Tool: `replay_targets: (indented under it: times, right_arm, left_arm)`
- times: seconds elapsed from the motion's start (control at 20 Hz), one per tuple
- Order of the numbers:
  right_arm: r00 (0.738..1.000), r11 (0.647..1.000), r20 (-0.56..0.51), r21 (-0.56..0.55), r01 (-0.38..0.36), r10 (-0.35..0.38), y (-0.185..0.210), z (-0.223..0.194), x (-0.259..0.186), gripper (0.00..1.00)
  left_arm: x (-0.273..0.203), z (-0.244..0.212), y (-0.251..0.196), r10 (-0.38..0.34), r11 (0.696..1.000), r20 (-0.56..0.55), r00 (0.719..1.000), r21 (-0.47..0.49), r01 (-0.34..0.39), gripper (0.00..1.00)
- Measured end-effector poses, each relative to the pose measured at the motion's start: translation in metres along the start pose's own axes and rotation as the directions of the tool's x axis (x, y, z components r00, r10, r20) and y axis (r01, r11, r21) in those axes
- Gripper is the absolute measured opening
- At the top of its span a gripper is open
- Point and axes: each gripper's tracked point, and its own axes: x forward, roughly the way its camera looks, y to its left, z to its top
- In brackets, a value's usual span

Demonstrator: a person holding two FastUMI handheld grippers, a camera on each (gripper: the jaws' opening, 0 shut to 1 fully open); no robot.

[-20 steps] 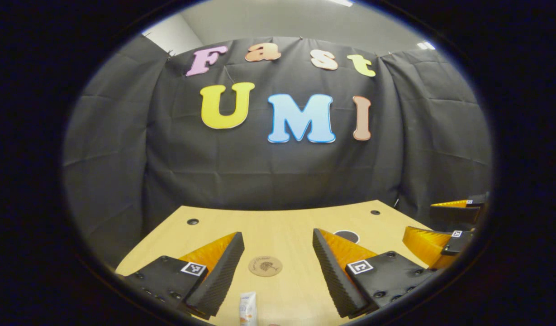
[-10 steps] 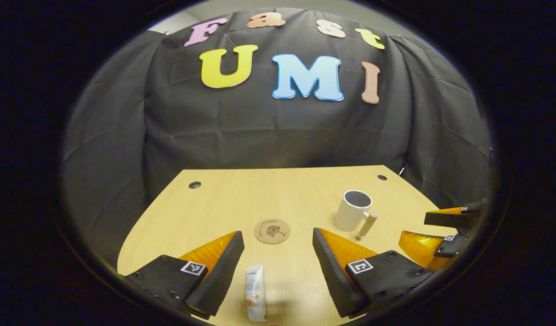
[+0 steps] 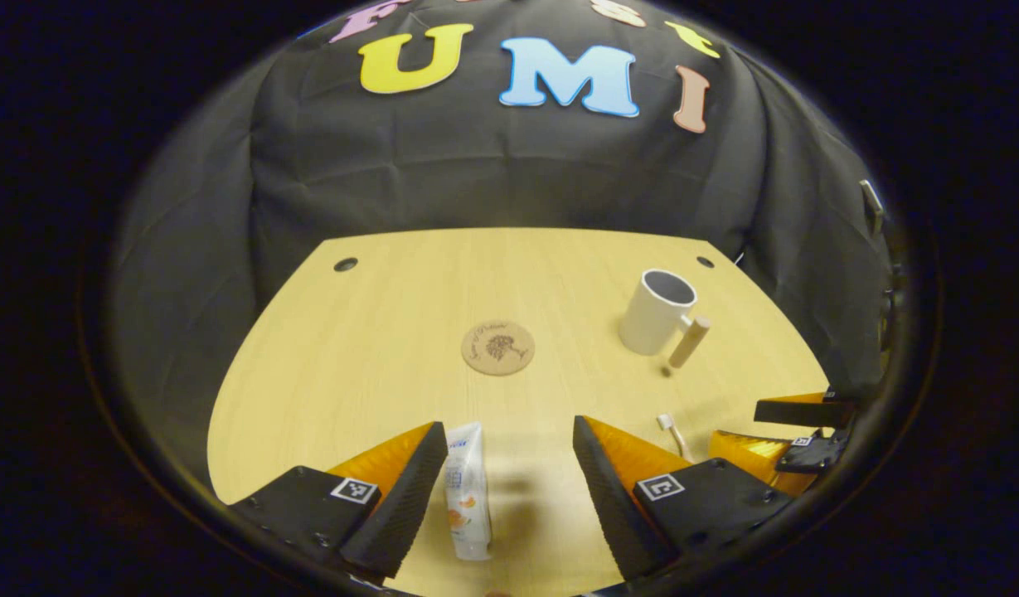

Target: Put the toothbrush and toothpaste on the desktop into the cup, then pick up the cup and place it on the coaster on the desktop.

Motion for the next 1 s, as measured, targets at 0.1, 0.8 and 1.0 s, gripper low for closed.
replay_targets:
  times: [0.1,0.8,1.0]
  right_arm:
    - [0.998,1.000,-0.068,0.014,-0.009,0.010,0.001,-0.011,0.006,0.96]
    - [0.943,0.998,-0.327,-0.007,0.058,-0.057,-0.005,-0.035,0.003,0.97]
    - [0.920,0.998,-0.386,-0.008,0.067,-0.065,-0.007,-0.042,0.002,0.96]
  left_arm:
    - [0.007,-0.019,0.006,0.012,1.000,-0.087,0.996,0.004,-0.012,0.98]
    - [0.039,-0.102,0.035,0.020,0.998,-0.428,0.904,-0.046,-0.043,0.99]
    - [0.050,-0.112,0.040,0.022,0.998,-0.479,0.878,-0.037,-0.045,0.99]
